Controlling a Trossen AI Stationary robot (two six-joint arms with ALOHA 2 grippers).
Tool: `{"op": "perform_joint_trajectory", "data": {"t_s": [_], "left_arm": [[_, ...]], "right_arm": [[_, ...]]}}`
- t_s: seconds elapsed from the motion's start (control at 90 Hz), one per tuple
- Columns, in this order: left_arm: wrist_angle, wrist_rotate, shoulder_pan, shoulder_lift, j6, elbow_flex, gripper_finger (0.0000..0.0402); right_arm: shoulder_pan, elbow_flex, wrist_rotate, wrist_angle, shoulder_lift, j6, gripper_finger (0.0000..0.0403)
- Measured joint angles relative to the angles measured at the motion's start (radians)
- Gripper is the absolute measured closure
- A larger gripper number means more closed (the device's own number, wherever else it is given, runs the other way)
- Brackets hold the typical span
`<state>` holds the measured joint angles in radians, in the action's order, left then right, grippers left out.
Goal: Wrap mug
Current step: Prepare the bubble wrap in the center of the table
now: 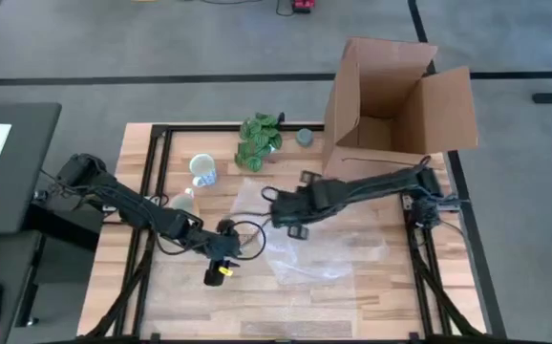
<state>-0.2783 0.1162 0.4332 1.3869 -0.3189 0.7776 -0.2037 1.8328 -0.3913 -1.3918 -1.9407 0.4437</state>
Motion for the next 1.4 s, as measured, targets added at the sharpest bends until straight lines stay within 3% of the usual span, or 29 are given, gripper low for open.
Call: {"op": "perform_joint_trajectory", "data": {"t_s": [0.278, 0.489, 0.722, 1.0, 1.178, 1.4], "left_arm": [[0.007, 0.001, 0.0, 0.0, 0.001, 0.0, 0.0254], [0.055, 0.006, 0.0, 0.0, 0.036, 0.0, 0.0254], [0.09, 0.005, 0.0, 0.0, 0.079, 0.0, 0.0254], [0.09, 0.005, 0.0, 0.0, 0.079, 0.0, 0.0254], [0.093, 0.004, 0.0, 0.0, 0.07, 0.0, 0.0254], [0.108, 0.003, 0.0, 0.0, 0.066, 0.0, 0.0254]], "right_arm": [[-0.174, -0.539, 0.091, 0.157, 0.236, 0.496, 0.0186], [-0.25, -0.888, 0.129, 0.342, 0.363, 0.887, 0.0169], [-0.236, -1.082, 0.061, 0.405, 0.431, 1.133, 0.0168], [-0.159, -1.219, 0.037, 0.532, 0.456, 1.148, 0.017], [-0.136, -1.244, 0.026, 0.59, 0.457, 1.13, 0.0217], [-0.137, -1.245, 0.03, 0.62, 0.456, 1.068, 0.0369]]}}
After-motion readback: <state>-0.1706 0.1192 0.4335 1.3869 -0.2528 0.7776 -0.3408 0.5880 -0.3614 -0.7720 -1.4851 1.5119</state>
